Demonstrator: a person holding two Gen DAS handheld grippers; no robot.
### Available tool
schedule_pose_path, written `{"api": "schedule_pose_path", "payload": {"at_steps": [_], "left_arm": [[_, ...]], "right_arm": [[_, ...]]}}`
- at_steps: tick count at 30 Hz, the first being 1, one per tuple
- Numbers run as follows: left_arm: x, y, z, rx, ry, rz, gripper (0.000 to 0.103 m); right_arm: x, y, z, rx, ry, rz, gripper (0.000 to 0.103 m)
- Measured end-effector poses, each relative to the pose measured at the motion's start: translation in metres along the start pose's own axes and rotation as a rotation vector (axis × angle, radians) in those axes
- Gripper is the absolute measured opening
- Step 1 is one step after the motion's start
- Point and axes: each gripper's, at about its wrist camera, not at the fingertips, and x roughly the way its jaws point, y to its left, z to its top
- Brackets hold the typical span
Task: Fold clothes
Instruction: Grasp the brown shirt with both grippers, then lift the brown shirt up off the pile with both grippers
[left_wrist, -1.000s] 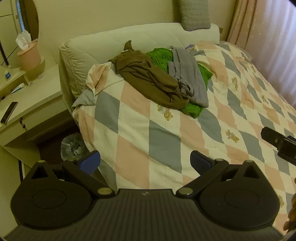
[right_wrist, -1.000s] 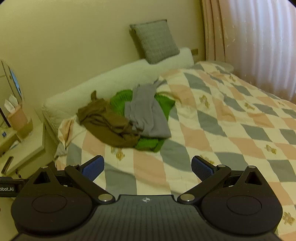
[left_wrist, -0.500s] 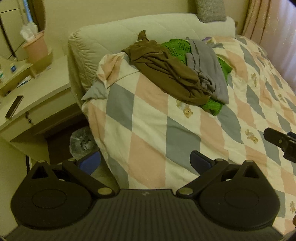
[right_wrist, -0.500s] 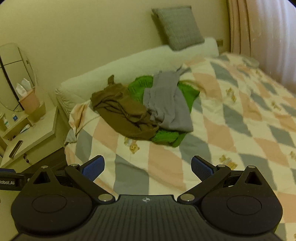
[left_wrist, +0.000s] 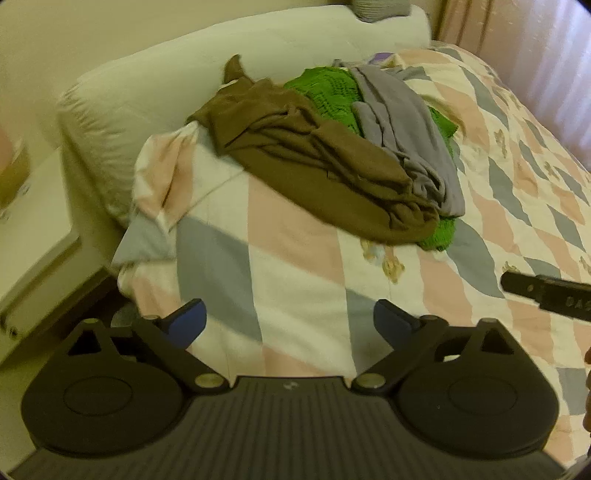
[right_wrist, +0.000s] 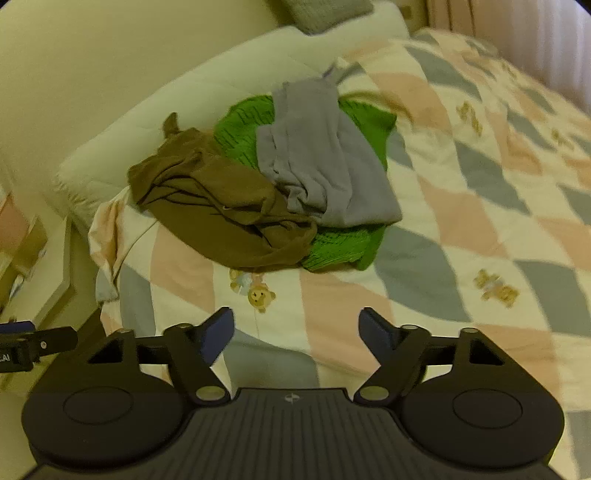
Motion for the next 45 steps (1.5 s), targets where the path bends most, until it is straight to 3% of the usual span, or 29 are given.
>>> {"api": "schedule_pose_path", "payload": {"at_steps": [5, 7, 10, 15, 18, 23, 26, 29, 30, 33, 39, 45], "left_arm": [[0.039, 0.015, 0.04, 0.105, -0.026, -0.02, 0.073], [0.057, 0.021, 0.058, 0.144, -0.036, -0.023, 0.059], [0.083, 0.028, 0.081, 0.198, -0.058, -0.019, 0.047], [0.126, 0.036, 0.12, 0.314, -0.107, 0.018, 0.046], [0.153, 0.035, 0.14, 0.407, -0.124, 0.084, 0.046], [0.195, 0.039, 0.167, 0.539, -0.147, 0.174, 0.057], [0.22, 0.039, 0.177, 0.611, -0.122, 0.163, 0.065], [0.244, 0.033, 0.174, 0.704, -0.091, 0.166, 0.056], [0.246, 0.031, 0.171, 0.724, -0.094, 0.163, 0.047], [0.243, 0.029, 0.169, 0.729, -0.113, 0.159, 0.023], [0.188, 0.038, 0.178, 0.632, -0.202, 0.134, 0.016], [0.082, 0.05, 0.19, 0.507, -0.391, 0.142, 0.015]], "right_arm": [[0.042, 0.005, 0.012, 0.078, 0.022, 0.019, 0.065], [0.058, 0.007, 0.019, 0.112, 0.019, 0.031, 0.064], [0.08, 0.008, 0.029, 0.164, 0.017, 0.048, 0.063], [0.114, 0.006, 0.043, 0.247, 0.028, 0.035, 0.051], [0.132, 0.0, 0.047, 0.324, 0.043, 0.038, 0.051], [0.153, -0.005, 0.048, 0.409, 0.078, 0.042, 0.056], [0.166, -0.006, 0.048, 0.439, 0.084, 0.048, 0.056], [0.179, -0.005, 0.047, 0.441, 0.107, 0.027, 0.054], [0.182, -0.006, 0.046, 0.449, 0.106, 0.031, 0.039], [0.184, -0.011, 0.042, 0.482, 0.088, 0.042, 0.01], [0.14, -0.003, 0.048, 0.376, -0.037, 0.061, 0.003], [0.058, 0.019, 0.065, 0.14, -0.313, 0.006, 0.001]]}}
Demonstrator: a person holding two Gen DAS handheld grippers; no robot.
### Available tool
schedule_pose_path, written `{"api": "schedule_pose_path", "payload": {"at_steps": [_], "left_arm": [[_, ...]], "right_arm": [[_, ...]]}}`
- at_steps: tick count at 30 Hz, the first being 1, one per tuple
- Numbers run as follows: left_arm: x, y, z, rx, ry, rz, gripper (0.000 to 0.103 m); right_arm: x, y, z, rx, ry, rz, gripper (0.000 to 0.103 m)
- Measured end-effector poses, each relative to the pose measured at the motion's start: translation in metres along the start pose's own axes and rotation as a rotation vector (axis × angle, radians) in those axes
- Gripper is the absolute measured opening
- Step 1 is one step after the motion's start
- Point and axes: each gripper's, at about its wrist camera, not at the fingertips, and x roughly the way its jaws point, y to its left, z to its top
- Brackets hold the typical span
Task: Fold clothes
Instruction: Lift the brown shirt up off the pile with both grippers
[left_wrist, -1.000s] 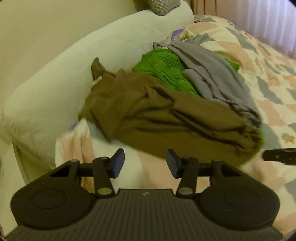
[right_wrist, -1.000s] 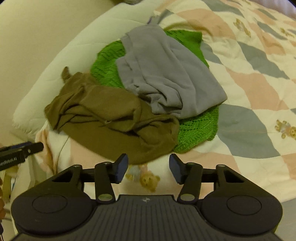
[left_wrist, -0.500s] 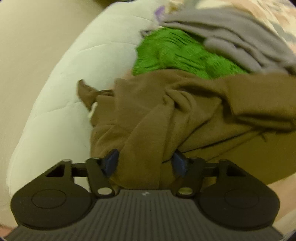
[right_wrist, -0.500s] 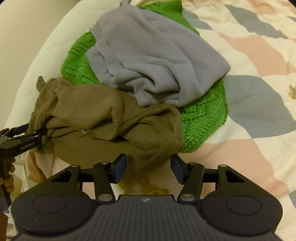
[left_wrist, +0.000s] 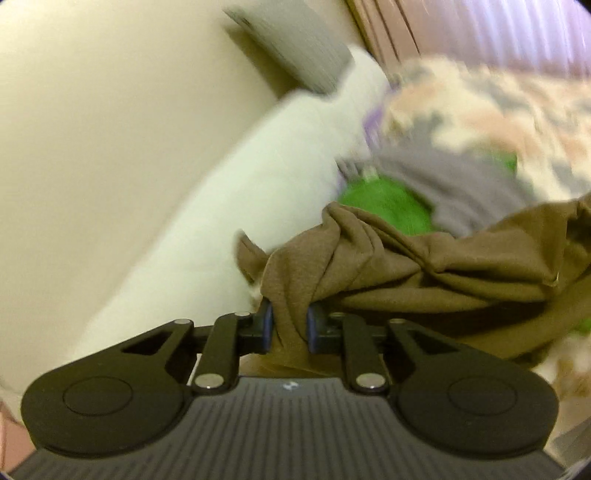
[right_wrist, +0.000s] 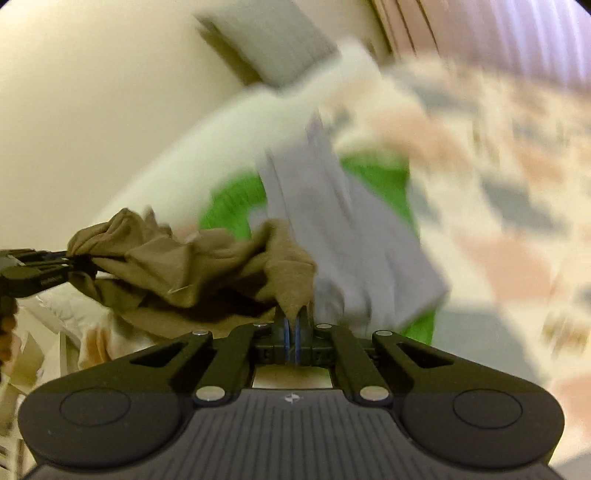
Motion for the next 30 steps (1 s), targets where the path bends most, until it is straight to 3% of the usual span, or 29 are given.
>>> {"api": "schedule_pose_path", "payload": {"at_steps": [6, 9, 14, 17, 21, 25, 30], "left_arm": [[-0.113, 0.012, 0.037, -0.06, -0.2, 0.026, 0.015], [-0.17, -0.003, 0.054, -0.044, -0.293, 0.003, 0.015], [-0.27, -0.054, 0.072, 0.009, -0.449, -0.095, 0.015], [-0.318, -0.093, 0.077, 0.023, -0.51, -0.176, 0.015], [-0.368, -0.153, 0.076, 0.058, -0.562, -0.306, 0.015], [-0.408, -0.209, 0.073, 0.098, -0.609, -0.471, 0.015], [-0.446, -0.263, 0.064, 0.177, -0.656, -0.688, 0.016]], "right_arm": [[-0.094, -0.004, 0.031, -0.087, -0.249, -0.02, 0.001], [-0.155, -0.018, 0.039, -0.115, -0.357, -0.058, 0.0], [-0.279, -0.051, 0.05, -0.159, -0.559, -0.156, 0.001], [-0.358, -0.07, 0.05, -0.193, -0.667, -0.24, 0.001], [-0.447, -0.099, 0.039, -0.23, -0.729, -0.365, 0.001], [-0.518, -0.123, 0.015, -0.238, -0.764, -0.513, 0.001], [-0.589, -0.146, -0.028, -0.137, -0.825, -0.693, 0.001]]}}
